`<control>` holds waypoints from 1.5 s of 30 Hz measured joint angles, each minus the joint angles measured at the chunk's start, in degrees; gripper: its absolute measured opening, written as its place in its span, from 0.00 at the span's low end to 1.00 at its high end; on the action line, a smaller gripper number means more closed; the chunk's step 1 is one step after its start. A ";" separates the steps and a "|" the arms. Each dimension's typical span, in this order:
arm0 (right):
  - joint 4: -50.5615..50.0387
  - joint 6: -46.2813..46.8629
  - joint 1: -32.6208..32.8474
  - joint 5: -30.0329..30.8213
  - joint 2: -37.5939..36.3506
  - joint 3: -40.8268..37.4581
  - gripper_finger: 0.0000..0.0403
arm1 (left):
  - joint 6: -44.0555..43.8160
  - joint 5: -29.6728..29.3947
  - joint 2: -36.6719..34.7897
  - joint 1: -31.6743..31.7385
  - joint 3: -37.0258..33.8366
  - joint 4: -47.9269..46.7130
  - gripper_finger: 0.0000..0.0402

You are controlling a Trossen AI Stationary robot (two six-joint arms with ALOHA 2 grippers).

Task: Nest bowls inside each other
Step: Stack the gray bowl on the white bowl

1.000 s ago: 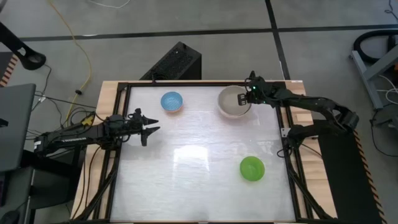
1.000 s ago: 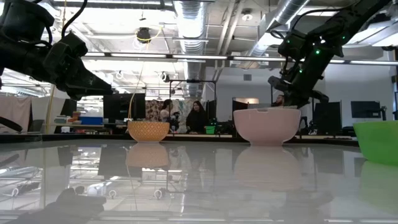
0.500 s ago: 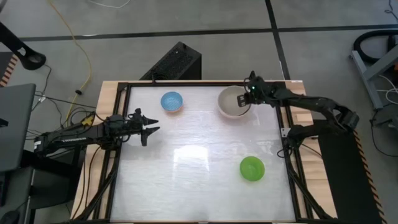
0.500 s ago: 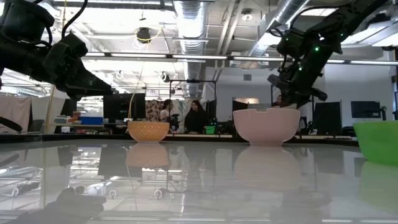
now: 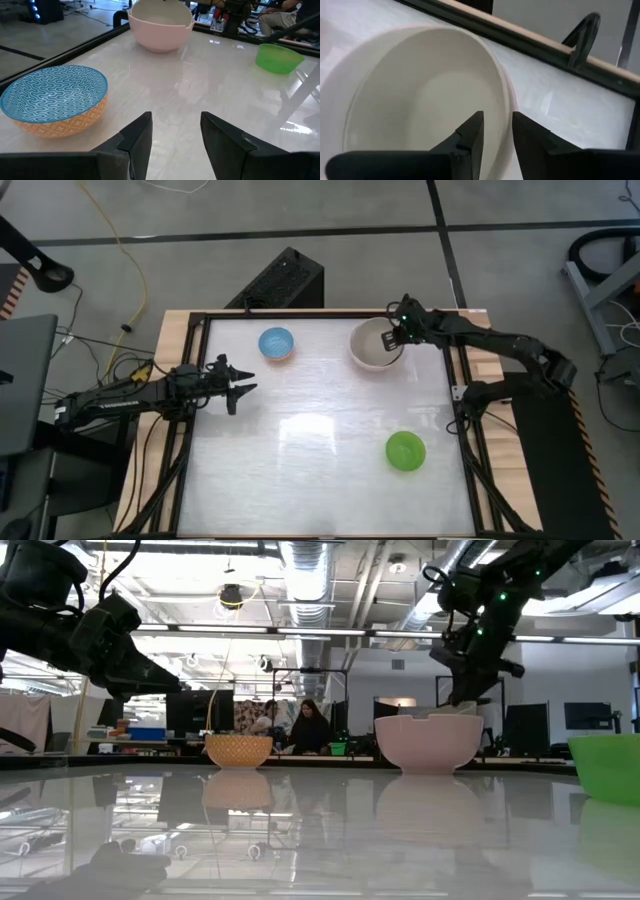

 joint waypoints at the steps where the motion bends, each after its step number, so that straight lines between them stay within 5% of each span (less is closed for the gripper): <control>1: -0.21 -0.13 0.42 0.44 0.00 0.43 0.30 | 0.00 0.00 -0.01 0.00 0.00 0.00 0.39; 15: -4.62 -1.88 2.04 5.19 -0.02 5.52 0.30 | -0.05 0.11 -0.01 0.00 0.00 0.00 0.39; 22: -7.54 1.38 4.57 7.85 0.02 3.47 0.03 | -0.02 0.07 0.00 0.00 0.00 0.00 0.39; 33: -1.77 5.32 7.62 9.71 0.91 -3.40 0.01 | -0.07 -0.07 -0.02 -0.02 0.00 0.00 0.39; 45: -0.23 2.27 11.18 4.07 0.64 4.77 0.00 | 0.00 -0.02 -0.02 -0.02 0.00 -0.07 0.39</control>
